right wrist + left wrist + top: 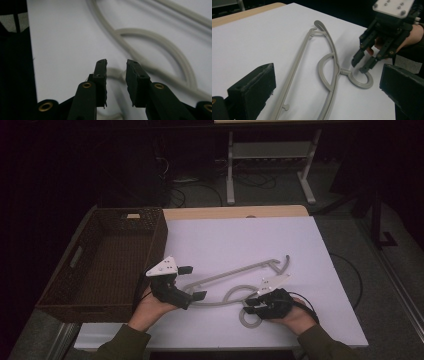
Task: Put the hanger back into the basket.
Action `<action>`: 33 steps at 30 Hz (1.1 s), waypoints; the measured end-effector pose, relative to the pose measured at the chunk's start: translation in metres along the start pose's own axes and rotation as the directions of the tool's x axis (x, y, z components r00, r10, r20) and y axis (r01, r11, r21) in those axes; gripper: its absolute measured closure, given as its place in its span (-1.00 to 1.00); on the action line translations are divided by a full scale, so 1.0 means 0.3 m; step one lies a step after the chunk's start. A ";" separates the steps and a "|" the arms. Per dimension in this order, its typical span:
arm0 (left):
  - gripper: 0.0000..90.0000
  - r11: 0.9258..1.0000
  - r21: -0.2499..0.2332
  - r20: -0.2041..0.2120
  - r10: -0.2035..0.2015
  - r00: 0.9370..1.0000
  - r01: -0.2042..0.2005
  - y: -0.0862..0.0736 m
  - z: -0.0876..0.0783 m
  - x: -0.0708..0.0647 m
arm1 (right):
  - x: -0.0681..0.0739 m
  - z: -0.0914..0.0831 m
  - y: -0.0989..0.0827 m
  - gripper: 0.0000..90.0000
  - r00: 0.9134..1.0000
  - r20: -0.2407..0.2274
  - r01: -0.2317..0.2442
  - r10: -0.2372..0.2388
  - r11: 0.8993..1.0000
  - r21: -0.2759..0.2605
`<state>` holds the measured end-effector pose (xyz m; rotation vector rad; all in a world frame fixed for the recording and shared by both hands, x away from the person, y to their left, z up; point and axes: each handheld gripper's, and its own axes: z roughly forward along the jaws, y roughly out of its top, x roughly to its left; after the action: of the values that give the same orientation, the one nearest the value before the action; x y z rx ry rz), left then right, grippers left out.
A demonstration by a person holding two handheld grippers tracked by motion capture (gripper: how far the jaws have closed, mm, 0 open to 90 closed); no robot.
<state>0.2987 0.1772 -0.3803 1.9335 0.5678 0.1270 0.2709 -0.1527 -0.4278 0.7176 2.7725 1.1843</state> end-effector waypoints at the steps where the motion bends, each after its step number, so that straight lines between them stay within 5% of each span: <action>1: -0.99 1.000 0.000 0.001 0.000 1.000 0.000 0.000 0.001 0.000 | 0.008 -0.004 -0.010 0.50 1.000 0.003 0.010 -0.010 1.000 0.000; 14: -0.99 1.000 0.003 0.000 -0.008 1.000 0.008 -0.005 0.005 0.000 | 0.059 0.002 -0.057 0.47 0.998 -0.040 0.051 -0.050 0.999 0.008; 18: -0.99 1.000 0.005 0.001 -0.007 1.000 0.007 -0.006 0.005 0.000 | 0.064 0.019 -0.060 0.52 0.993 -0.051 0.106 -0.104 0.994 0.035; 30: -0.99 1.000 0.008 -0.001 -0.008 1.000 0.008 -0.007 0.007 0.001 | 0.078 0.033 -0.067 0.64 0.985 -0.035 0.168 -0.166 0.984 0.061; 31: -0.99 1.000 0.008 -0.001 -0.008 1.000 0.008 -0.008 0.007 0.001 | 0.072 0.036 -0.069 0.66 0.976 -0.030 0.216 -0.214 0.975 0.055; 33: -0.99 1.000 0.009 0.000 -0.005 1.000 0.005 -0.007 0.007 0.001 | 0.082 0.034 -0.069 0.70 0.980 -0.033 0.196 -0.194 0.979 0.060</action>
<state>0.2988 0.1762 -0.3831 1.9406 0.5741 0.1218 0.2430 -0.1477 -0.4459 0.4238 2.8336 1.0822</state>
